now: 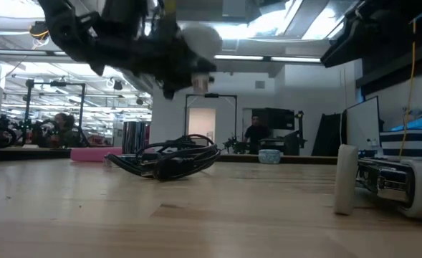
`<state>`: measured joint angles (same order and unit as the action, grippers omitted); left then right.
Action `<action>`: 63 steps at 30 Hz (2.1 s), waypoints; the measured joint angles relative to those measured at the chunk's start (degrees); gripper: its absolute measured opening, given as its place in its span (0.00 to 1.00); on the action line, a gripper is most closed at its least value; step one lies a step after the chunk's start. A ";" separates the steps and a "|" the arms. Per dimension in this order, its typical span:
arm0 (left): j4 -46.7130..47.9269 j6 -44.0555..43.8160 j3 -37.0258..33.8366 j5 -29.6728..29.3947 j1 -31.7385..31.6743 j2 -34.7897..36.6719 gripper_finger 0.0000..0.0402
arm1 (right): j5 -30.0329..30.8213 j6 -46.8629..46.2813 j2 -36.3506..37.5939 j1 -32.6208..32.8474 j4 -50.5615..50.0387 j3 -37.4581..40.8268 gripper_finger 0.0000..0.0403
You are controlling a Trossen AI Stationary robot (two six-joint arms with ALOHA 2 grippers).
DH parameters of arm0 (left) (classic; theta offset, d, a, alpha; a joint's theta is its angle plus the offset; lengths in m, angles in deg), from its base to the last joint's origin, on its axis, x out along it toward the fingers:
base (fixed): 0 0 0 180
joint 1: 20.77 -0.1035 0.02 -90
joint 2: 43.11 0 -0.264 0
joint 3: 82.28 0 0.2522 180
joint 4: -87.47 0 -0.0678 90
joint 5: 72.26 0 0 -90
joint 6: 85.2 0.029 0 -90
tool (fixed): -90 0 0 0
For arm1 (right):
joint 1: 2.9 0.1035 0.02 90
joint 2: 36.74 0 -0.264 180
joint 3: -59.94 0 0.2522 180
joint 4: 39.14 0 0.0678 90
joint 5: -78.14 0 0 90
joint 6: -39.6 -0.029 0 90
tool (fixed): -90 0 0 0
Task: Screw lightbulb
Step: Remove the lightbulb from the lamp
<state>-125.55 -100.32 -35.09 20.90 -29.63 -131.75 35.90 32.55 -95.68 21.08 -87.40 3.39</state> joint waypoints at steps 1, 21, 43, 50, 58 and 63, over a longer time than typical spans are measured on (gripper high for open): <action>-0.02 -1.55 0.00 -0.06 0.00 -1.13 0.38 | -0.14 0.00 -0.37 0.00 1.25 0.58 0.38; 3.78 -24.48 0.10 -1.21 -0.04 -13.81 0.38 | -4.15 -0.13 -15.10 0.00 20.78 2.35 0.38; 10.97 -14.67 1.99 -0.55 -0.26 -13.94 0.38 | -8.83 0.02 -16.08 0.00 24.39 2.35 0.38; 9.40 -6.34 1.87 -0.11 -0.09 -14.10 0.38 | -8.83 0.04 -16.08 0.00 24.39 2.35 0.38; 11.29 -2.75 1.90 -2.50 -0.18 -14.08 0.38 | -8.83 0.04 -16.06 0.00 24.39 2.35 0.38; 12.41 -7.24 1.92 -2.69 -1.13 -14.05 0.38 | -8.83 0.07 -16.06 0.00 24.39 2.35 0.38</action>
<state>-113.14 -107.55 -33.17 18.21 -30.76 -145.81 27.08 32.61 -111.74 21.08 -63.00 5.74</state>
